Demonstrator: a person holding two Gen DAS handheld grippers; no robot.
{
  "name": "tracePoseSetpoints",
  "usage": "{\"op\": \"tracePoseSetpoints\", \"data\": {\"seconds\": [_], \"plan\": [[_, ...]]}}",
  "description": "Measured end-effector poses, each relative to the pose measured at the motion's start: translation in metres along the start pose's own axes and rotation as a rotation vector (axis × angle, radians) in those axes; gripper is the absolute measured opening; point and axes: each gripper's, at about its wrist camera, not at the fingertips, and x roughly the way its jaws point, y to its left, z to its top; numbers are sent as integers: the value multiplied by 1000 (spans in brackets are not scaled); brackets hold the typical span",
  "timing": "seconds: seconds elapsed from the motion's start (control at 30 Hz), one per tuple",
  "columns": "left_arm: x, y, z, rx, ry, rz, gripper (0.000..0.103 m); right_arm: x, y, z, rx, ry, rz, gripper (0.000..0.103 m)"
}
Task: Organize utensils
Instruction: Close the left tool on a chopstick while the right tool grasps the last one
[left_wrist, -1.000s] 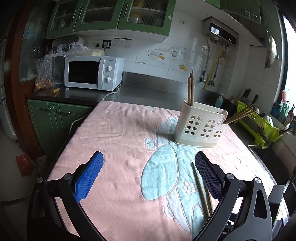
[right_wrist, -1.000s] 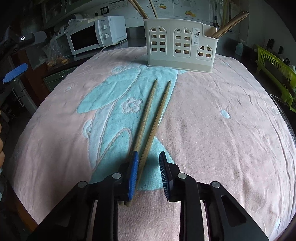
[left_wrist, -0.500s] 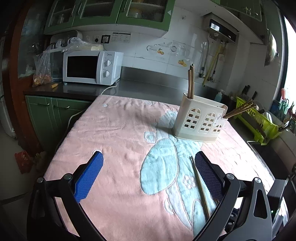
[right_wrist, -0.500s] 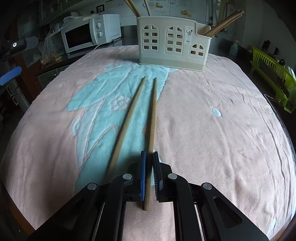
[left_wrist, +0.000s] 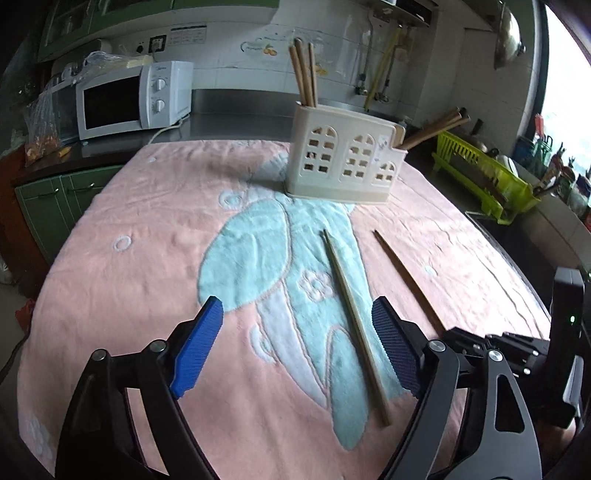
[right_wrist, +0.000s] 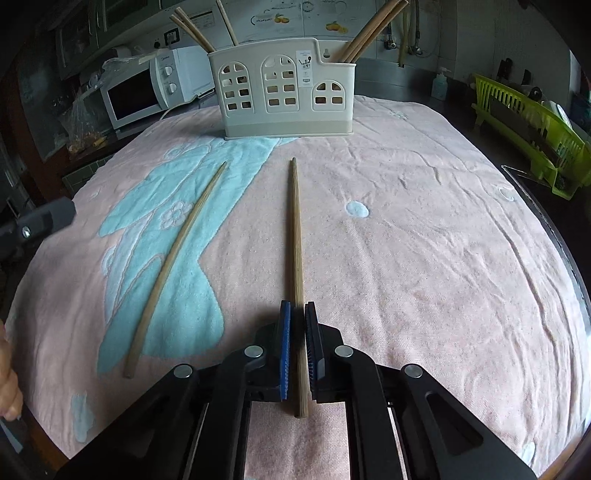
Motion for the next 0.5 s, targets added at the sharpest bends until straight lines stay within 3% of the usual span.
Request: {"op": "tracePoseSetpoints", "data": {"seconds": [0.23,0.5], "plan": [[23,-31,-28,47,103,-54,51,-5,-11,-9,8,-5,44,9],[36,-49,-35,91,148,-71,25,-6,-14,-11,5,-7,74,10]]}}
